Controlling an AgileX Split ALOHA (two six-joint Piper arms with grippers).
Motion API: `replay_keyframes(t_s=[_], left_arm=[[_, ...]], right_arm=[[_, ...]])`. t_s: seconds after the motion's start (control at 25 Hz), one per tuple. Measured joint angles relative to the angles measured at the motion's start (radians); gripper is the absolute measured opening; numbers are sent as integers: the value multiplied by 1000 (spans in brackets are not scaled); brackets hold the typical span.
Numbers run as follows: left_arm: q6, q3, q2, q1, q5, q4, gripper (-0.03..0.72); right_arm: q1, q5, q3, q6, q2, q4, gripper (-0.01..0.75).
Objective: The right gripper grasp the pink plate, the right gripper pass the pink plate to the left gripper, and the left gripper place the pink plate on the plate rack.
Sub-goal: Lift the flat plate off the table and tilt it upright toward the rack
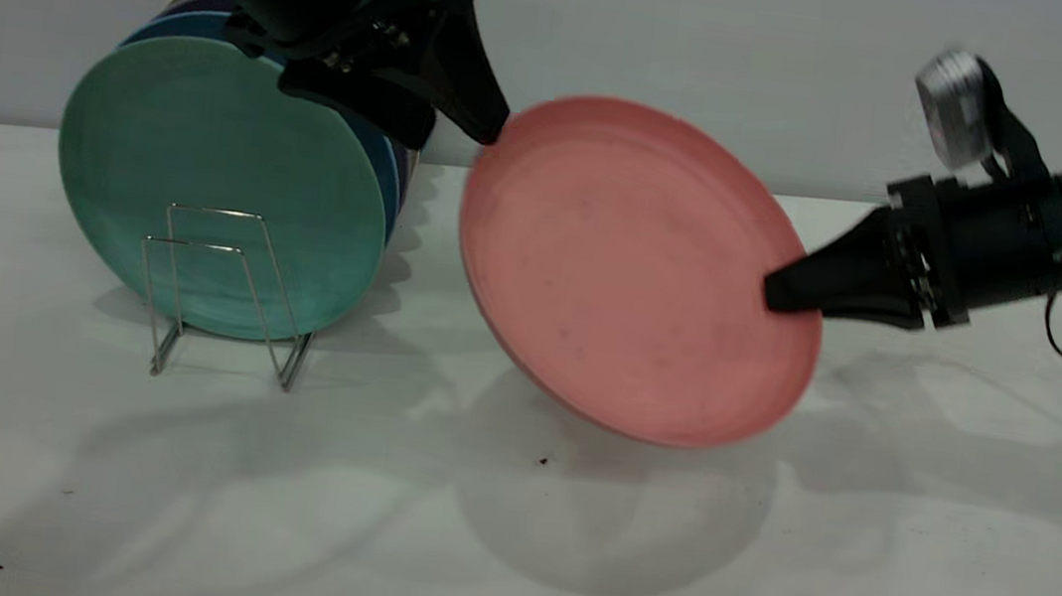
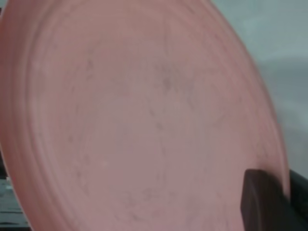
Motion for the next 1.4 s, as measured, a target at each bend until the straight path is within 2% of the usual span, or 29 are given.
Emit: replay_keyframes(t_s=[0.16, 0.28, 0.52, 0.6, 0.68, 0.76, 1.0, 1.12, 1.24, 1.4], left_arm=[[6, -2, 41, -40, -19, -40, 499], [7, -2, 56, -52, -29, -41, 426], [7, -2, 56, -50, -40, -42, 134], [6, -2, 56, -49, -60, -39, 76], [7, -2, 58, -49, -67, -37, 74], [24, -2, 58, -49, -67, -38, 74], [118, -3, 54, -49, -46, 55, 72], [170, -3, 37, -49, -41, 154, 72], [256, -3, -2, -48, -36, 256, 72], [420, -3, -68, -42, -21, 403, 72]], right_arm=[[31, 1, 0, -3, -13, 4, 17], [37, 1, 2, -3, -13, 1, 17], [37, -1, 2, -3, -13, -6, 14], [37, 5, 2, -4, -14, -7, 26], [37, 7, 2, -4, -20, -8, 64], [35, 9, 4, -4, -33, -8, 135], [-12, 9, 7, 37, -160, -3, 473], [-57, 29, 7, 77, -273, -5, 578], [-98, 89, 7, 138, -396, -46, 600], [-118, 130, 7, 233, -575, -174, 552]])
